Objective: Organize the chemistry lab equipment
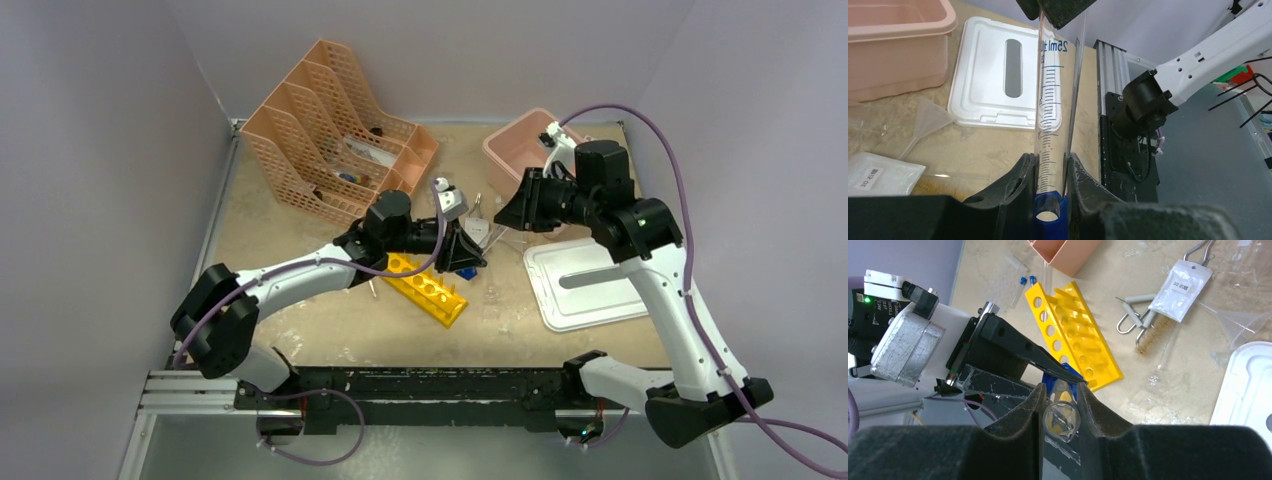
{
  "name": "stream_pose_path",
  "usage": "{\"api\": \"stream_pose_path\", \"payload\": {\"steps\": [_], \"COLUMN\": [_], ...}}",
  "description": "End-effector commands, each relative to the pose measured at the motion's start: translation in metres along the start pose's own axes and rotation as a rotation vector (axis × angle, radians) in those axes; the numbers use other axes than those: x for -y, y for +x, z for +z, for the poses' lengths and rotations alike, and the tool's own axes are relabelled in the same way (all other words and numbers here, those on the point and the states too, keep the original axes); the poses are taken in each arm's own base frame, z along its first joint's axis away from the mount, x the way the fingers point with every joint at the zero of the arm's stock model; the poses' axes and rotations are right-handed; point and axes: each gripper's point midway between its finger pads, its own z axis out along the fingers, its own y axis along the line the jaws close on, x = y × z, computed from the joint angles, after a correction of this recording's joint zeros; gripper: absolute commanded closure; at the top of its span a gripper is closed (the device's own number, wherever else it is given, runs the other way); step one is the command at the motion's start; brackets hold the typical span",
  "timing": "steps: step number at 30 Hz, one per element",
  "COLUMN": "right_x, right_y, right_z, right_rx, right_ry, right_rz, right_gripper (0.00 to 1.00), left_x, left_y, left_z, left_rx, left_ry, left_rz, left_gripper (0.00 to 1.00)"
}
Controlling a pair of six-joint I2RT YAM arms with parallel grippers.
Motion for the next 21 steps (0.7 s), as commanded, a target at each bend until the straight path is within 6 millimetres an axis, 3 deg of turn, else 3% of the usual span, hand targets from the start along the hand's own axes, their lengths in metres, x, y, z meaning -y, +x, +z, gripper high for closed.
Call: {"api": "stream_pose_path", "payload": {"steps": [1,4,8,10,12,16,21], "right_x": [-0.015,-0.011,-0.002,-0.007,-0.008,0.001,0.008], "right_y": [-0.013,-0.018,-0.036,-0.041,-0.044,-0.044,-0.040], "right_z": [0.011,0.021,0.031,0.035,0.040,0.052,0.066], "right_rx": [0.048,0.086,0.200,0.244,0.273,0.285,0.290], "right_ry": [-0.088,-0.082,-0.056,-0.106,-0.132,-0.110,-0.118], "right_rz": [0.032,0.067,0.081,0.088,0.092,0.103,0.121], "right_gripper": [0.78,0.71,0.46,0.36,0.32,0.36,0.54], "left_x": [-0.004,-0.002,-0.005,-0.011,-0.015,-0.019,-0.023], "left_y": [-0.031,-0.043,-0.060,-0.070,-0.079,-0.092,-0.102], "left_z": [-0.005,-0.006,-0.008,-0.011,-0.012,-0.014,-0.015], "left_rx": [0.082,0.153,0.239,0.296,0.346,0.414,0.458], "left_ry": [-0.051,-0.064,-0.106,-0.151,-0.177,-0.198,-0.217], "left_rz": [0.056,0.018,-0.072,-0.134,-0.194,-0.291,-0.357], "left_gripper": [0.89,0.93,0.96,0.96,0.96,0.96,0.97]}}
